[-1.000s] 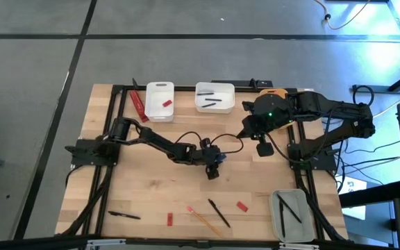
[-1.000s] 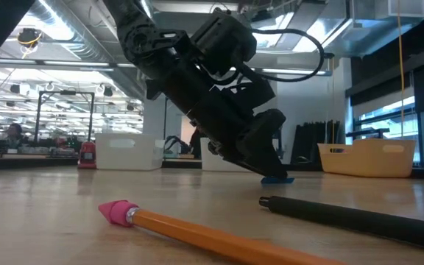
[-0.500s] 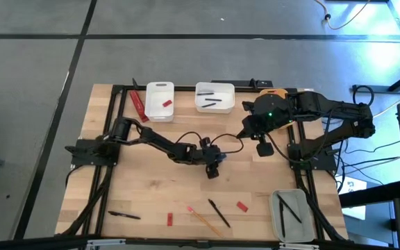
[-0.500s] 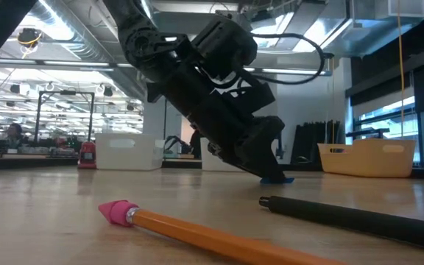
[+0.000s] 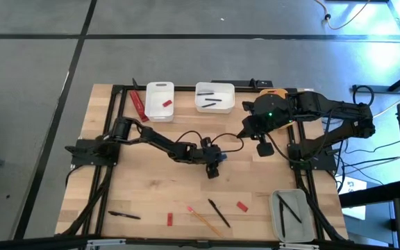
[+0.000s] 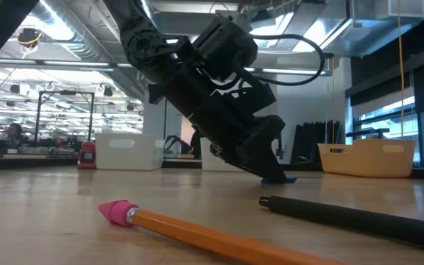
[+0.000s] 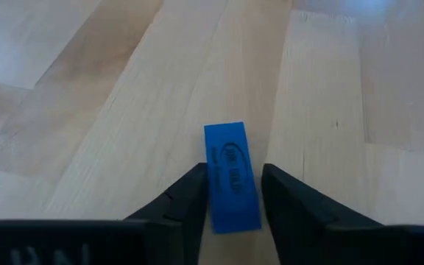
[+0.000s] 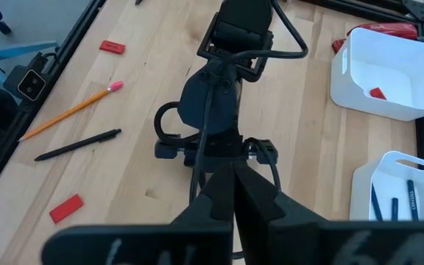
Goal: Sort crayons/erasers/pens/pencils in bins
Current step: Put the blue eraser into the left white bin, then put the black pen into the gray bin
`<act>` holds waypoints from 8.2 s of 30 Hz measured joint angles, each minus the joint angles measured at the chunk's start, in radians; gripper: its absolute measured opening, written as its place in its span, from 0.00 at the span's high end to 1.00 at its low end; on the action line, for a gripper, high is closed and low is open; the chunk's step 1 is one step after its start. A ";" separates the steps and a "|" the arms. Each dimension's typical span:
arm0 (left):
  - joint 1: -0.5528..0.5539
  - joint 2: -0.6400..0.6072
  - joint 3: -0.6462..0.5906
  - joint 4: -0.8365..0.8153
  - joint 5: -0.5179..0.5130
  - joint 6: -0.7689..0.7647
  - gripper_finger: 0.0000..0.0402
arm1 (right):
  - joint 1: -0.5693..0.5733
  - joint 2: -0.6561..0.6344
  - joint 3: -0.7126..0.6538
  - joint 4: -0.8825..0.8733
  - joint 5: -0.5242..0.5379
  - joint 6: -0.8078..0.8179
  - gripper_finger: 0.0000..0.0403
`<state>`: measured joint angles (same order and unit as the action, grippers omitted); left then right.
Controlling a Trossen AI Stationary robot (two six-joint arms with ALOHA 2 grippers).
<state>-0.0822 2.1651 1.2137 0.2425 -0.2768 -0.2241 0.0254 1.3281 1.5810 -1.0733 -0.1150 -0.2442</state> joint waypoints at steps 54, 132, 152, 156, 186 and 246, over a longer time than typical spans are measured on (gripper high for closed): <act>0.026 -0.466 -0.003 -0.498 -0.118 -0.122 0.84 | 0.000 0.000 0.000 -0.001 0.002 0.000 0.99; 0.716 -0.502 -0.004 -1.170 -0.110 -0.421 0.71 | -0.003 0.049 0.000 0.139 0.394 -0.029 0.99; 0.098 -0.865 -0.003 -1.212 -0.055 -0.472 0.70 | 0.114 0.032 0.040 0.078 0.383 0.226 0.99; -0.070 -0.888 -0.003 -1.214 -0.099 -0.514 0.70 | 0.196 0.038 0.040 0.015 0.383 0.362 0.99; -0.566 -0.889 -0.003 -1.005 -0.327 -0.510 0.70 | 0.499 0.382 0.032 0.002 -0.114 0.727 0.87; -0.582 -0.888 -0.003 -0.929 -0.301 -0.417 0.70 | 0.449 0.842 0.038 0.289 0.014 1.419 0.73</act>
<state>-0.6643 1.2770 1.2102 -0.6868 -0.5774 -0.6411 0.4745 2.1704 1.6191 -0.7839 -0.1006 1.1748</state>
